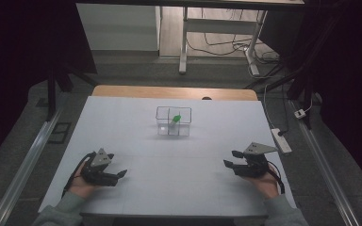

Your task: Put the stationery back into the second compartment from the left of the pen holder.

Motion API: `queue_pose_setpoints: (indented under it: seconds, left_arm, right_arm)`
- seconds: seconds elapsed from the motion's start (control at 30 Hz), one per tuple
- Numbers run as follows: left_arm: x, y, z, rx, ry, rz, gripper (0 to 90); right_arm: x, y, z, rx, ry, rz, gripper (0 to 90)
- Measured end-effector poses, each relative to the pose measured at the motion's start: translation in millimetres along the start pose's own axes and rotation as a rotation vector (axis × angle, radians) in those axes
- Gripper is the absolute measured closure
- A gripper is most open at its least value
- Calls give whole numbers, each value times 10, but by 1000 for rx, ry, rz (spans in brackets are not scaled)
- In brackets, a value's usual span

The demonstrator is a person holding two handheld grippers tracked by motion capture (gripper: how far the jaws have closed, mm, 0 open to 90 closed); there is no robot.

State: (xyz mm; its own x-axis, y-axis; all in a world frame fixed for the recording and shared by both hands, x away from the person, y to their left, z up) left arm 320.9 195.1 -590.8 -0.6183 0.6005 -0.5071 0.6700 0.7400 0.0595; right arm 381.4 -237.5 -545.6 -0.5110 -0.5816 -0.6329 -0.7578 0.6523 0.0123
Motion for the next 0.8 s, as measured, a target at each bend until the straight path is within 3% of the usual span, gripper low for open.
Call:
queue_pose_setpoints:
  seconds: [0.8]
  left_arm:
    - [-12,7,-8,3,-7,-10,182]
  right_arm:
    - [70,-42,-44,12,9,2,409]
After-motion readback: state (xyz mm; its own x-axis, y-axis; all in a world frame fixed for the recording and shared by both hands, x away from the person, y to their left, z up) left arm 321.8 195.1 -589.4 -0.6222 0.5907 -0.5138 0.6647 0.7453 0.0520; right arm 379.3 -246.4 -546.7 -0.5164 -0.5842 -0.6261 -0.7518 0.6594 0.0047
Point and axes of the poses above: each handheld gripper's, and its own axes: z roughly forward along the jaws, x roughly out of its underside, y roughly to its left, the point moved 8 cm from there along z, roughly forward along the jaws, and after that the axes turned 15 degrees about y, right-handed, at the moved point
